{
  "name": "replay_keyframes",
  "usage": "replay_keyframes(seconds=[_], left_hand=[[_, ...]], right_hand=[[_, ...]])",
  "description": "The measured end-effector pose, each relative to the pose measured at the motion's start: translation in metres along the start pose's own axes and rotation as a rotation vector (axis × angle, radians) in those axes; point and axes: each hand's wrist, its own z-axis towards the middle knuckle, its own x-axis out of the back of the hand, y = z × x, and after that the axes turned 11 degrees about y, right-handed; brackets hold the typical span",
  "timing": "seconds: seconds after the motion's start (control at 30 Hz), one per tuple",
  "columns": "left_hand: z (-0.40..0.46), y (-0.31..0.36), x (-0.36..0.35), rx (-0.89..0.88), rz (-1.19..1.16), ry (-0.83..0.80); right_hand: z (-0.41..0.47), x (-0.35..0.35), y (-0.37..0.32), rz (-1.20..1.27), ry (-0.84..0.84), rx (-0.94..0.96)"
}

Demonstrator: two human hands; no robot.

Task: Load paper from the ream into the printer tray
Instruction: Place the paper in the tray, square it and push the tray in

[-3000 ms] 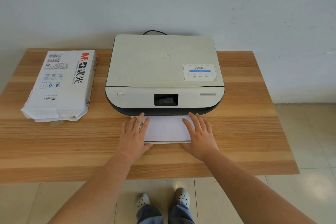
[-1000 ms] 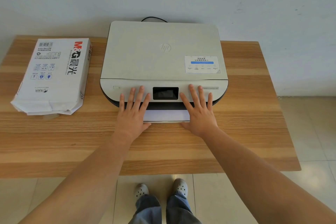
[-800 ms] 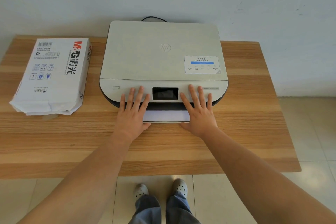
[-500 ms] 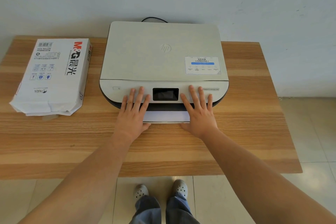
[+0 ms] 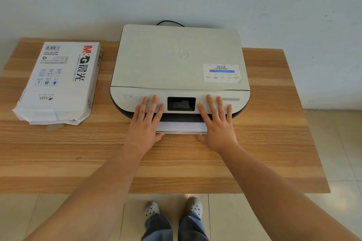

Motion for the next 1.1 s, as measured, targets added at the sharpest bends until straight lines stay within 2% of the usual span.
replay_keyframes(seconds=[1.1], left_hand=[[0.004, 0.006, -0.017, 0.046, -0.077, 0.127]], right_hand=[[0.003, -0.018, -0.005, -0.003, 0.156, -0.019]])
